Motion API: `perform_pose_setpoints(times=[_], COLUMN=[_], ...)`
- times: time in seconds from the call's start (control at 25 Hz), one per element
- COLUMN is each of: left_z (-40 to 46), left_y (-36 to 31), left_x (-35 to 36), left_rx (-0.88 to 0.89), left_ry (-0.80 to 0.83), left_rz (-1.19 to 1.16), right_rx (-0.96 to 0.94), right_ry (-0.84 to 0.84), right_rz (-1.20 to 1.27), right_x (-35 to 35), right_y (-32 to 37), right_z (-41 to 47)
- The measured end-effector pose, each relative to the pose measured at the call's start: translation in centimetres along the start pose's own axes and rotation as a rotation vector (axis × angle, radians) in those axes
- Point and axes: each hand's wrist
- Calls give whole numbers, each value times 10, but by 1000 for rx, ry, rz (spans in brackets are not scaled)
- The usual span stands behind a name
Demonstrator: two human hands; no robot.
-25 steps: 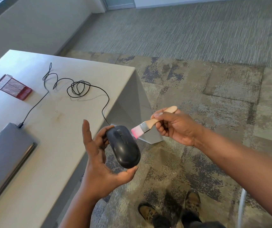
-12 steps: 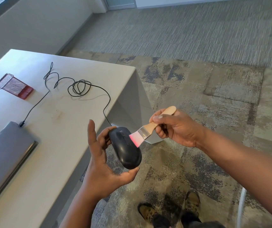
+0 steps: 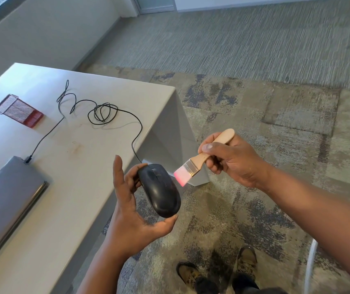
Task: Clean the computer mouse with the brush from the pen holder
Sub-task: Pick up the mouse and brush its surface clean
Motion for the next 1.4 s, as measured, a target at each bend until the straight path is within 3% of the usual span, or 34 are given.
perform_pose_setpoints(times=[0.16,0.36,0.72,0.88,1.2,1.28,1.4], left_z=[3,6,4,3,4,5,6], left_y=[-1,-3,-6,-9,-6,-6,-7], left_x=[3,2,3,6,4,5,4], left_rx=[-4,-10,-96,-130,-150,-157,-166], left_ry=[14,27,64,62,84,93,109], left_rz=[6,36,53,41,60,78,98], right_rx=[13,-60,-160,-210,-110,-192,-264], right_ry=[214,-16,57,44,133,105,210], right_rz=[-10,-87,-190,-363,-449,-549,-848], right_x=[10,8,29,47,49,49,52], right_y=[-2,5,20,21,43,49,59], right_z=[-4,0,-2,-1,-8,-8,-11])
Point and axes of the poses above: each hand's wrist, its own z-axis towards the middle knuckle, its own x-axis out of the palm, y = z × x, and after that the axes turned 11 degrees about x, right-handed
